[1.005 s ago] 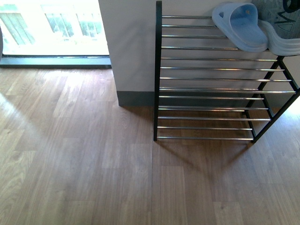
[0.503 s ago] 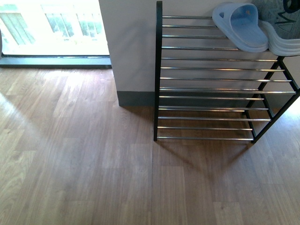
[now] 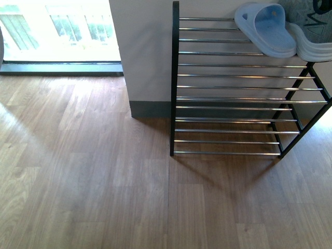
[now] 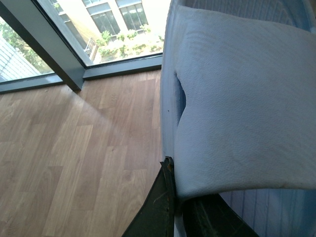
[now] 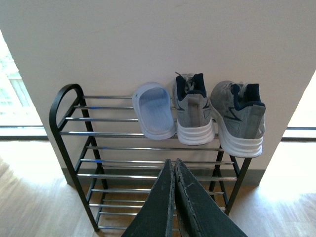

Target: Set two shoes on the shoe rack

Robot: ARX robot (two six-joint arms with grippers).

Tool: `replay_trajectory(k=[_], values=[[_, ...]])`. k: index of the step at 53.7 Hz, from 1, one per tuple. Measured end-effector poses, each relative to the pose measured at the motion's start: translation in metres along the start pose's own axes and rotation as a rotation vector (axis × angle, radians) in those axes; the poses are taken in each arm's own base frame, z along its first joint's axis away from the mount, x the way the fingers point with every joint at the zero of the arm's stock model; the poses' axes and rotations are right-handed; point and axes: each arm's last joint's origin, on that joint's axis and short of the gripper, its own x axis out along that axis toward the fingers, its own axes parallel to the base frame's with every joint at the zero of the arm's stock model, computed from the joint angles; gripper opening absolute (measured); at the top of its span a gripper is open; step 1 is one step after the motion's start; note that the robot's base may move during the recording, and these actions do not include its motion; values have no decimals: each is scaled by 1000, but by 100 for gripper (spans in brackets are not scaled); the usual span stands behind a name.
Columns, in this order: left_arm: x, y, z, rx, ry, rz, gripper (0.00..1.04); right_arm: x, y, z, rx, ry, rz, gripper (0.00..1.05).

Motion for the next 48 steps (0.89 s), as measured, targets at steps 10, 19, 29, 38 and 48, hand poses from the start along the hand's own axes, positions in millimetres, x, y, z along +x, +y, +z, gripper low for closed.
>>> replay_trajectory(k=[10, 19, 29, 38, 48], values=[[0, 0, 0, 0, 0, 0, 2, -15, 0, -10, 0, -11, 0, 2], [0, 0, 0, 0, 0, 0, 2, -23, 0, -11, 0, -4, 0, 2], [0, 0, 0, 0, 0, 0, 2, -32, 0, -7, 0, -18, 0, 2], [0, 0, 0, 0, 0, 0, 2, -39, 0, -4, 0, -26, 0, 2], [0, 0, 0, 0, 0, 0, 2, -46, 0, -3, 0, -31, 0, 2]])
